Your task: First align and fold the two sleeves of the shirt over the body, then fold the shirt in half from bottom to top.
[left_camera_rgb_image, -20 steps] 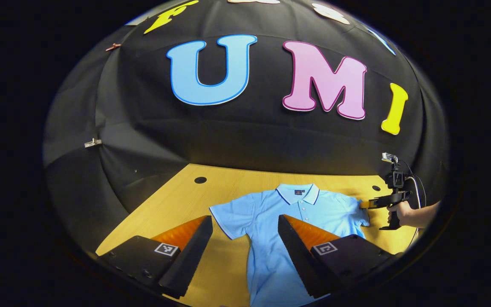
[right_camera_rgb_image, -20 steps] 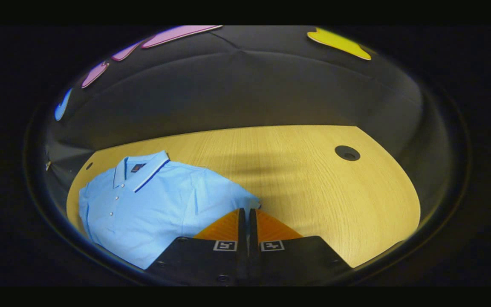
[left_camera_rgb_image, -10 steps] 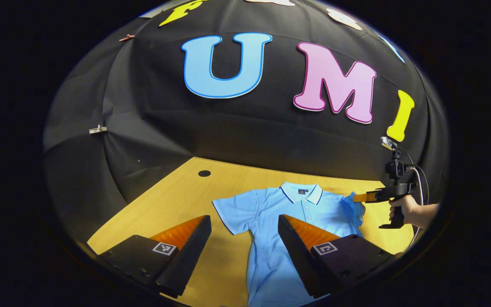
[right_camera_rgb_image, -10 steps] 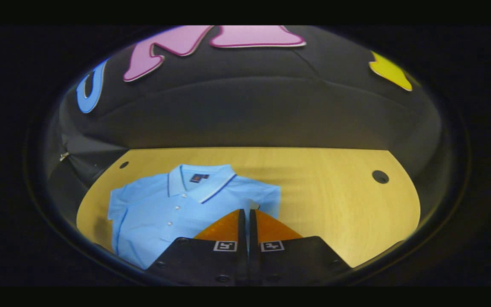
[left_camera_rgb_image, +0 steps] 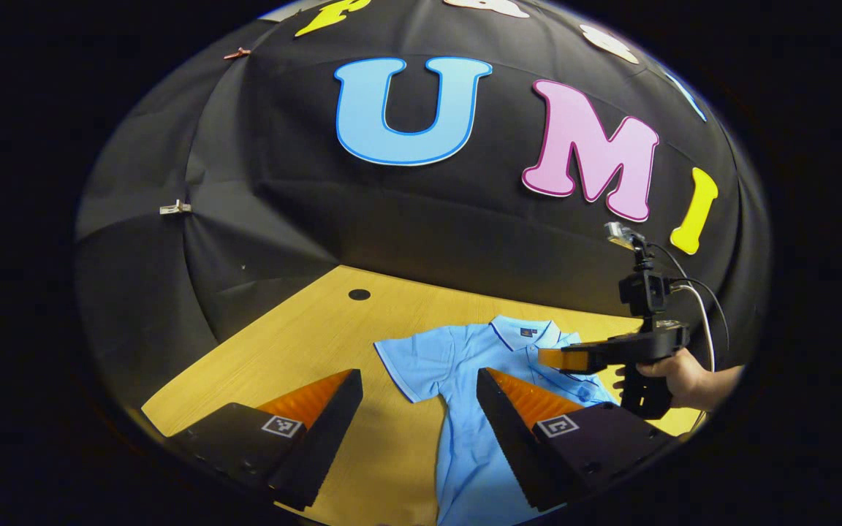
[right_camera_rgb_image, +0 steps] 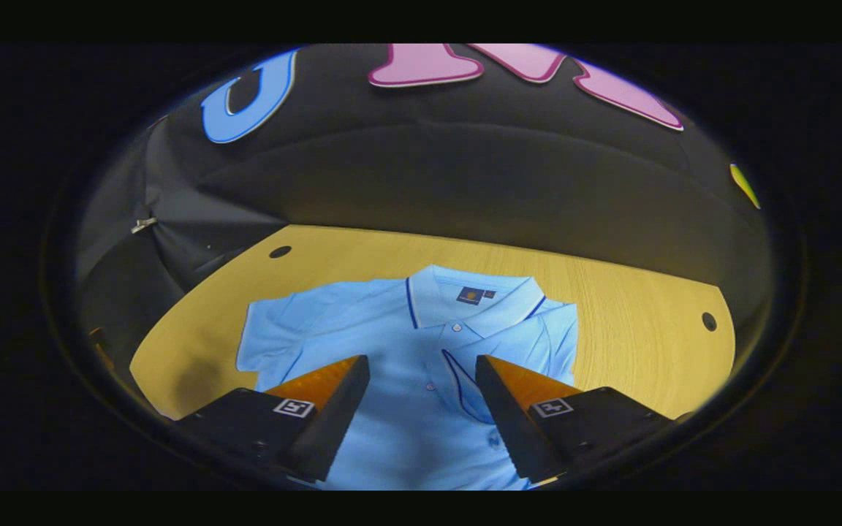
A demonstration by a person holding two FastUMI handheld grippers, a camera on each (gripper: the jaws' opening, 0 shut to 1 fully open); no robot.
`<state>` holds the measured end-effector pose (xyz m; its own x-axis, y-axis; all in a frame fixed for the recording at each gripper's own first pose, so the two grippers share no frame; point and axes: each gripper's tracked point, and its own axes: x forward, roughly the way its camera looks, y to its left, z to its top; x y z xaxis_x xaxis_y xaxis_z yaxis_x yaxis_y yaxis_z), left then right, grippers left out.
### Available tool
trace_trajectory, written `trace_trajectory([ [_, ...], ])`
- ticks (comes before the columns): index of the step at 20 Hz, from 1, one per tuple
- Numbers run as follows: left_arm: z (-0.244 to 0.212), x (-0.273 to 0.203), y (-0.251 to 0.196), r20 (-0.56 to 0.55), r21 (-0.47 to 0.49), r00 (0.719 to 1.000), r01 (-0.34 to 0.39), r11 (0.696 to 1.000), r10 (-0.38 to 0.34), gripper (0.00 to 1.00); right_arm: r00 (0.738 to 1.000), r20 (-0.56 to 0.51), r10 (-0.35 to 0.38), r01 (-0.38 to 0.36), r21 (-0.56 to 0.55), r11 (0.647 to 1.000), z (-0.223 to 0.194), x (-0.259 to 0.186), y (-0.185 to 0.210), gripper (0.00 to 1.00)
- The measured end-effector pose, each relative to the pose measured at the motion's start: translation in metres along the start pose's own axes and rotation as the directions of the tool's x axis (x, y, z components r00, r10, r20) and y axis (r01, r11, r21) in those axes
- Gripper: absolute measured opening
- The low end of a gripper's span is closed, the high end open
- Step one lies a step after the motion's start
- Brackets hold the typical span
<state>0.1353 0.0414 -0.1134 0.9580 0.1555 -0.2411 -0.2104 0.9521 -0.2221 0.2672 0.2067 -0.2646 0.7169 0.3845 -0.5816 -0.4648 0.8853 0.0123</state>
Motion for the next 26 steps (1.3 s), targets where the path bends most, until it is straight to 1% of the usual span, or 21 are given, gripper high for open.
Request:
trace_trajectory([
  [1,0.004,0.013,0.000,0.003,0.001,1.000,0.016,1.000,-0.016,1.00,1.000,0.020,-0.014,0.014,0.001,1.000,0.002,-0.014,-0.008,0.95],
  [2,0.008,0.031,0.002,0.009,0.023,1.000,0.025,0.999,-0.025,1.00,0.998,0.044,-0.034,0.034,0.007,0.999,0.005,-0.029,-0.018,1.00],
  [5,0.009,0.092,0.012,-0.022,0.082,0.999,0.028,0.996,-0.026,1.00,0.991,0.099,-0.093,0.088,0.057,0.994,0.012,-0.077,-0.056,1.00],
  [7,0.005,0.134,0.017,-0.067,0.107,0.997,0.030,0.994,-0.022,1.00,0.986,0.106,-0.128,0.120,0.076,0.990,0.010,-0.102,-0.078,0.99],
  [11,-0.012,0.199,0.032,-0.145,0.092,0.989,0.003,0.996,0.010,1.00,0.973,0.135,-0.185,0.173,0.097,0.980,0.006,-0.145,-0.109,0.99],
  [13,-0.022,0.224,0.044,-0.176,0.108,0.984,-0.020,0.994,0.039,1.00,0.973,0.115,-0.203,0.191,0.101,0.976,-0.007,-0.160,-0.121,0.98],
  [15,-0.037,0.242,0.049,-0.230,0.146,0.972,-0.020,0.989,0.054,1.00,0.971,0.090,-0.220,0.209,0.117,0.971,-0.019,-0.170,-0.128,0.99],
  [16,-0.043,0.250,0.052,-0.244,0.169,0.968,-0.024,0.985,0.066,1.00,0.970,0.085,-0.227,0.215,0.127,0.968,-0.023,-0.172,-0.131,0.99],
  [18,-0.056,0.261,0.049,-0.273,0.194,0.960,-0.014,0.981,0.067,1.00,0.969,0.064,-0.238,0.228,0.135,0.964,-0.036,-0.176,-0.135,0.99],
  [20,-0.068,0.263,0.048,-0.318,0.196,0.946,-0.003,0.981,0.066,1.00,0.967,0.048,-0.249,0.240,0.142,0.960,-0.043,-0.177,-0.139,0.99],
  [23,-0.071,0.266,0.044,-0.324,0.160,0.945,0.016,0.987,0.037,1.00,0.967,0.044,-0.250,0.241,0.156,0.958,-0.045,-0.178,-0.140,0.99],
  [24,-0.071,0.267,0.044,-0.325,0.163,0.945,0.026,0.986,0.029,0.99,0.967,0.043,-0.250,0.240,0.157,0.958,-0.046,-0.177,-0.140,0.99],
  [25,-0.071,0.266,0.042,-0.325,0.168,0.945,0.039,0.985,0.018,0.98,0.969,0.037,-0.244,0.235,0.161,0.959,-0.047,-0.175,-0.138,0.99],
  [26,-0.072,0.268,0.038,-0.329,0.171,0.944,0.054,0.984,0.005,0.92,0.971,0.030,-0.236,0.228,0.172,0.958,-0.050,-0.174,-0.135,0.99],
])
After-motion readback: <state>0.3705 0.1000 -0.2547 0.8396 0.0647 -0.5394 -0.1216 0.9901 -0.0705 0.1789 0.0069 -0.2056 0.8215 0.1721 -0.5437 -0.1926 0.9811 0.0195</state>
